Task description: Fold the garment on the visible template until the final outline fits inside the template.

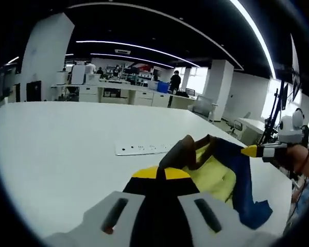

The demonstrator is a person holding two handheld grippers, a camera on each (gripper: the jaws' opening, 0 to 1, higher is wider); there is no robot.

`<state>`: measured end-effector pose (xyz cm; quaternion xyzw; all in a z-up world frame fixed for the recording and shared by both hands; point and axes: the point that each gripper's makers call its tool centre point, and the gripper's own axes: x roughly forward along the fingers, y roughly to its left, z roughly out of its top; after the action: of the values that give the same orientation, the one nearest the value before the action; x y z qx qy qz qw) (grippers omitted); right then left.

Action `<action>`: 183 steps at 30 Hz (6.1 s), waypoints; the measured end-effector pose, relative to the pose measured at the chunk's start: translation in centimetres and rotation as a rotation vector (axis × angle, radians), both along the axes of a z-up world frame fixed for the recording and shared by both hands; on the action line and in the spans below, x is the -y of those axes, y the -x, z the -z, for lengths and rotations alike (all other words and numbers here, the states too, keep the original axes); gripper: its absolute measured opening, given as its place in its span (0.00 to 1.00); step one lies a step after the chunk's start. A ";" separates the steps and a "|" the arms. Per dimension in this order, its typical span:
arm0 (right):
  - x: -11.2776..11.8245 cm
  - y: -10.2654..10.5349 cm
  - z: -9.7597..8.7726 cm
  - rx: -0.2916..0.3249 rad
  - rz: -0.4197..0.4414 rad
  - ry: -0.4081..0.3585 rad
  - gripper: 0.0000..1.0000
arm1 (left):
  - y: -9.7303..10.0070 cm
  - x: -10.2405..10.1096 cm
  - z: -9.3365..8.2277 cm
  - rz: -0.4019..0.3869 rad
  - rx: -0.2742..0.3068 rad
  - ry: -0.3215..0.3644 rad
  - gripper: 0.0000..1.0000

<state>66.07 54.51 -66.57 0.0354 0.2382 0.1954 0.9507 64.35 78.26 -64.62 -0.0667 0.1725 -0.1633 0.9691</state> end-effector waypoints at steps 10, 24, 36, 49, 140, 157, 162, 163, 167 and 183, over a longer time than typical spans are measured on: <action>1.2 -2.5 4.1 -0.102 0.077 -0.019 0.00 | -3.5 0.0 3.0 -0.016 -0.038 -0.102 0.00; 1.2 -2.8 6.6 -0.173 0.079 0.008 0.11 | -4.4 -0.8 4.3 -0.038 -0.064 -0.133 0.15; -0.1 0.1 4.7 -0.185 -0.001 -0.012 0.62 | -1.4 -1.3 3.1 0.013 -0.055 -0.177 0.51; -0.2 7.4 3.7 -0.223 -0.166 0.005 0.70 | 5.2 -1.4 3.1 0.128 -0.068 -0.193 0.70; 2.4 14.6 4.2 -0.223 -0.247 0.106 0.00 | 9.8 -3.9 6.6 0.201 -0.195 -0.271 0.00; 9.4 11.1 3.7 -0.217 -0.130 0.197 0.00 | 8.1 -9.5 6.8 0.071 -0.240 -0.294 0.00; 10.7 10.1 4.3 -0.239 -0.104 0.216 0.00 | 7.7 -10.6 7.7 0.047 -0.270 -0.306 0.00; 11.0 10.0 4.5 -0.243 -0.102 0.223 0.00 | 7.6 -10.7 7.8 0.044 -0.276 -0.312 0.00; 12.2 8.9 4.8 -0.260 -0.073 0.231 0.00 | 7.1 -11.5 8.4 0.031 -0.294 -0.336 0.00; 15.4 6.2 6.1 -0.287 -0.027 0.320 0.00 | 5.9 -13.9 9.9 -0.002 -0.347 -0.428 0.00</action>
<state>59.89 39.16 -72.69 -0.0918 0.3995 0.1606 0.8979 58.44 92.15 -74.56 0.1122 0.3663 -0.1082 0.9173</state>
